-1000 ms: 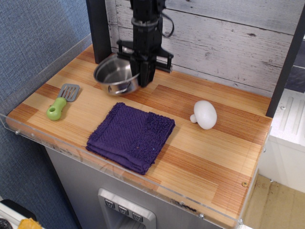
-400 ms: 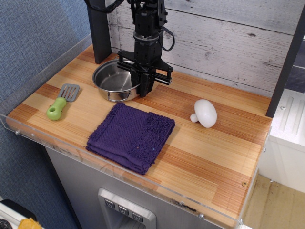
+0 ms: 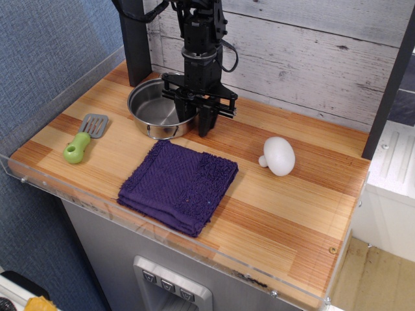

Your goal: Place the pot near the top-left corner of the cloth.

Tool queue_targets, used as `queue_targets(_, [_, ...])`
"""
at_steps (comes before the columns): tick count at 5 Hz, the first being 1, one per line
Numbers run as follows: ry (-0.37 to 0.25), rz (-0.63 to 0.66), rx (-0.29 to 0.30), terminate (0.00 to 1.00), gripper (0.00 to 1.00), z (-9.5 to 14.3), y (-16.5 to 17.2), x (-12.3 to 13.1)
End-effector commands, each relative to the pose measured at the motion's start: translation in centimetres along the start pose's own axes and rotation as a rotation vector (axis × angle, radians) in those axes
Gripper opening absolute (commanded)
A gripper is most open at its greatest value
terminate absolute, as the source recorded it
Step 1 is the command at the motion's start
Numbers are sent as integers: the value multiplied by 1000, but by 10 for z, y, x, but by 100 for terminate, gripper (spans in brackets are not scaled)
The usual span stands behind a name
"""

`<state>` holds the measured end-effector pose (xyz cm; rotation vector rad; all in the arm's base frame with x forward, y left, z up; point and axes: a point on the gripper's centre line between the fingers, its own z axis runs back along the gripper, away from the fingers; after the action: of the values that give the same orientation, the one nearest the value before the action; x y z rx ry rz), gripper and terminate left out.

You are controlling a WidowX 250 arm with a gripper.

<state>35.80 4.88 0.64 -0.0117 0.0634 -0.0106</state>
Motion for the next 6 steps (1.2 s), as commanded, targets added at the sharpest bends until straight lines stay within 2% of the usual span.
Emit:
queue_targets(1, [-175,-17,36,0,100,79,-12,-7])
queue_targets(2, [-264,-13,58,0,100,114,-13,-10])
queue_targets(3, [-318,-21,74,0,100,135,-17,-10])
queue_targets(5, [-375,-43,72,0,100,162,-31,-19])
queue_targets(6, [-242,-51,14,0,100,165,-36,-23])
